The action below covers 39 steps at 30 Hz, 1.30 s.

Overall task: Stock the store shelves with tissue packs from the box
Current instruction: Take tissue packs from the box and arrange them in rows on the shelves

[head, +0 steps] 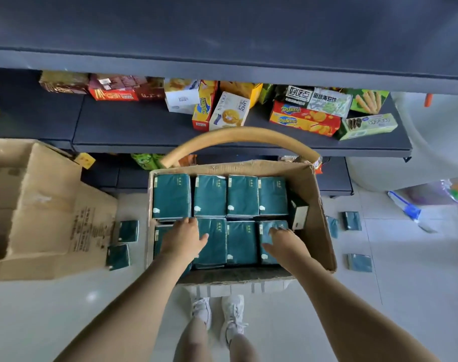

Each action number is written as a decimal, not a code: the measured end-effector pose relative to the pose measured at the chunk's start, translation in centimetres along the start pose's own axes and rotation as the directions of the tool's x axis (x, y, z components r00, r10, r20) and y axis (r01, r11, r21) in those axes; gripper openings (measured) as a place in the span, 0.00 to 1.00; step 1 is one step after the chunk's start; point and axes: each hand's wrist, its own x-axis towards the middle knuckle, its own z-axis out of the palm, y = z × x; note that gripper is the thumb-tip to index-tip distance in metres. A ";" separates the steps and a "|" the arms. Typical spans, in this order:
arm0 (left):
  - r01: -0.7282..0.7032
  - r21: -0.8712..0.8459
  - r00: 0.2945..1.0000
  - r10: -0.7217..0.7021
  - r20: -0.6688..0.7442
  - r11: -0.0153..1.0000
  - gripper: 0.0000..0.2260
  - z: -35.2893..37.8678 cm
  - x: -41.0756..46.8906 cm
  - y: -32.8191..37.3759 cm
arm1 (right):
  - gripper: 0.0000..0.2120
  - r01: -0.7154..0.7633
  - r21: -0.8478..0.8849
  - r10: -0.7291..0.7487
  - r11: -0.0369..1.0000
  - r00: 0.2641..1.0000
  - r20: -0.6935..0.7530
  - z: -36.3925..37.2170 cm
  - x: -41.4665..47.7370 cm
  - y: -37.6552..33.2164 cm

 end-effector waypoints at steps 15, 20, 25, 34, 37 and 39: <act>0.506 -0.430 0.858 -0.383 0.342 0.748 0.36 3.4 4.5 1.3 | 0.15 -0.161 0.326 0.196 0.932 0.977 -0.078 3.3 2.2 0.0; 0.479 -0.663 0.867 -0.193 0.459 0.575 0.40 2.7 4.2 -0.8 | 0.16 -0.205 0.525 0.290 0.826 0.953 -0.084 1.7 3.3 -1.2; 0.334 -0.862 0.941 -0.089 0.325 0.381 0.25 1.7 2.8 -1.6 | 0.19 -0.207 0.684 0.357 0.699 0.930 -0.083 0.4 6.1 -3.2; 0.351 -0.933 0.936 -0.070 0.346 0.084 0.12 3.3 1.9 -1.9 | 0.20 -0.240 0.818 0.444 0.523 0.896 -0.021 1.7 9.7 -4.6; 0.352 -0.935 0.929 -0.107 0.354 -0.038 0.09 3.2 1.2 -2.0 | 0.18 -0.189 0.880 0.442 0.436 0.897 -0.027 1.6 8.8 -3.8; 0.331 -0.941 0.932 -0.134 0.337 -0.068 0.08 2.9 0.6 -1.9 | 0.26 -0.167 0.901 0.441 0.400 0.897 -0.030 1.1 7.7 -3.1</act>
